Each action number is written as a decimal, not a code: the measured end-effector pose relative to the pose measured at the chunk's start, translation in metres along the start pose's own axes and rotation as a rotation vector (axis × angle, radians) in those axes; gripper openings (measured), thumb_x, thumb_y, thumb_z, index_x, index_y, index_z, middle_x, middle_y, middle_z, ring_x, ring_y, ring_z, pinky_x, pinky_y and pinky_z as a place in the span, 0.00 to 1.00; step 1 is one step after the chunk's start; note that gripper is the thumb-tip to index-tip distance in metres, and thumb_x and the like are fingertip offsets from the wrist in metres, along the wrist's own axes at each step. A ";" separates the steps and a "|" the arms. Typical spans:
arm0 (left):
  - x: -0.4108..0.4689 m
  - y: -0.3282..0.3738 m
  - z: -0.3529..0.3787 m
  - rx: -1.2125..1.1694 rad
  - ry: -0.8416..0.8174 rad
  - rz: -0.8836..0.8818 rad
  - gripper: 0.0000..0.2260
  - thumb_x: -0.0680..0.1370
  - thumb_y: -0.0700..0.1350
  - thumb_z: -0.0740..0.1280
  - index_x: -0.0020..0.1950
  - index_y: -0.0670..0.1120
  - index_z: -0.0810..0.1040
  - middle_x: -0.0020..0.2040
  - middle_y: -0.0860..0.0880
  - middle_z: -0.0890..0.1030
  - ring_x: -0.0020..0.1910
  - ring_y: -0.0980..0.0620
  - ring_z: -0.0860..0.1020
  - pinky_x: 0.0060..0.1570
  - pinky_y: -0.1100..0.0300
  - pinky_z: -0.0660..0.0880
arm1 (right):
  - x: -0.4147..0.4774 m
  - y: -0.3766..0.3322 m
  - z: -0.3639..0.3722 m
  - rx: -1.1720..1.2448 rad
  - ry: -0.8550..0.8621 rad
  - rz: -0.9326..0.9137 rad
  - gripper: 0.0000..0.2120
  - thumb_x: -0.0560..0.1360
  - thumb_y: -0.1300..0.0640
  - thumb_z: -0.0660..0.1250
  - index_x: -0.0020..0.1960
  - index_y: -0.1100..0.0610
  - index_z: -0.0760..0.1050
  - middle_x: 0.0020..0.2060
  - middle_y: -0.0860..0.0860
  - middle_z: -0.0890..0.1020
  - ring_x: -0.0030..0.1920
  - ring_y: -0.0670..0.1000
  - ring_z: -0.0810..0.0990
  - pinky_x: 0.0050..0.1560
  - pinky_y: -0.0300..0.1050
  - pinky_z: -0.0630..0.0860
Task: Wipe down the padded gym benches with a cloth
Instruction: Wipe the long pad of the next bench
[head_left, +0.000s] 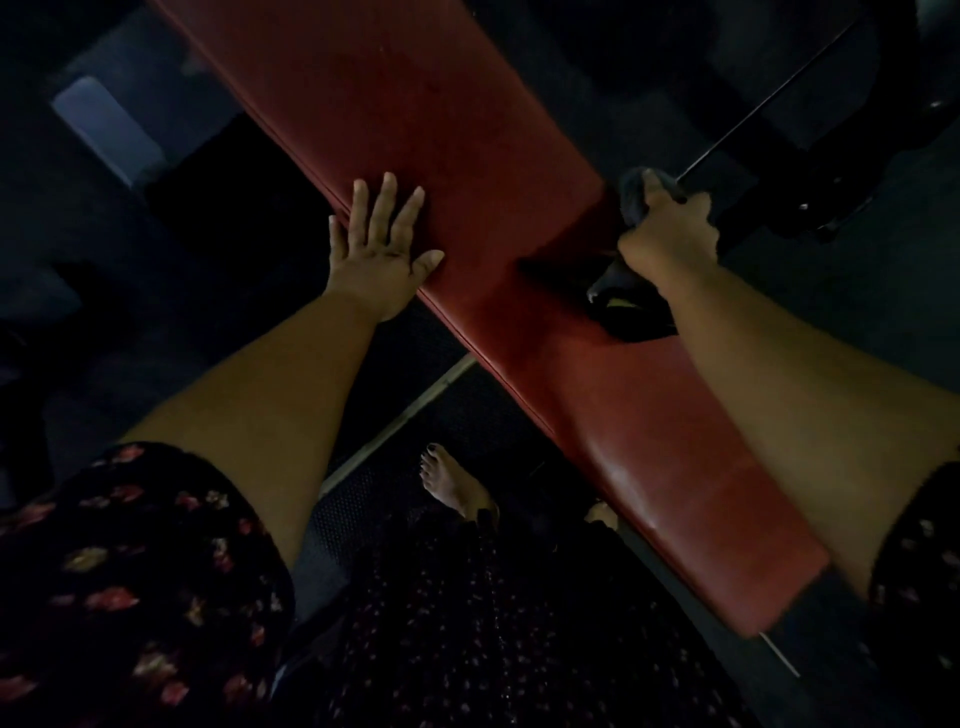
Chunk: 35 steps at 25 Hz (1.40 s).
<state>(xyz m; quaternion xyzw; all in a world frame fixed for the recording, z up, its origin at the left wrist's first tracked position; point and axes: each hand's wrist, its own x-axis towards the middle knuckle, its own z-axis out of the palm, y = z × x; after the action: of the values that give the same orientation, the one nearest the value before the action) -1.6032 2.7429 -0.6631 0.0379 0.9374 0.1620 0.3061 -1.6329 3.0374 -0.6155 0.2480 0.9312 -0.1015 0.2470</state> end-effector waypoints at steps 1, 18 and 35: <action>0.000 0.001 -0.001 0.005 -0.008 -0.008 0.31 0.82 0.63 0.49 0.79 0.58 0.35 0.78 0.53 0.30 0.76 0.47 0.28 0.74 0.42 0.32 | -0.003 -0.010 -0.002 0.026 -0.047 0.024 0.36 0.77 0.53 0.63 0.78 0.39 0.49 0.74 0.59 0.54 0.68 0.67 0.65 0.66 0.59 0.70; -0.003 0.002 -0.024 -0.023 -0.039 -0.038 0.22 0.85 0.56 0.43 0.79 0.62 0.43 0.80 0.56 0.38 0.78 0.52 0.35 0.74 0.43 0.32 | -0.124 -0.063 0.073 -0.104 -0.139 -0.803 0.30 0.75 0.51 0.67 0.74 0.36 0.61 0.67 0.54 0.65 0.60 0.59 0.73 0.55 0.52 0.76; -0.008 -0.004 -0.030 -0.402 0.397 -0.126 0.23 0.84 0.48 0.55 0.79 0.56 0.58 0.79 0.55 0.58 0.78 0.49 0.55 0.69 0.46 0.67 | -0.079 -0.099 0.034 0.023 -0.020 -0.203 0.40 0.76 0.53 0.65 0.78 0.38 0.44 0.77 0.59 0.47 0.68 0.67 0.65 0.60 0.57 0.71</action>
<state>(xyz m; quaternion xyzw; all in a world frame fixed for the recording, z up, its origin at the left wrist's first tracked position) -1.6136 2.7296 -0.6371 -0.1145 0.9285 0.3295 0.1272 -1.6101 2.9098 -0.5975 0.1543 0.9477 -0.1392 0.2421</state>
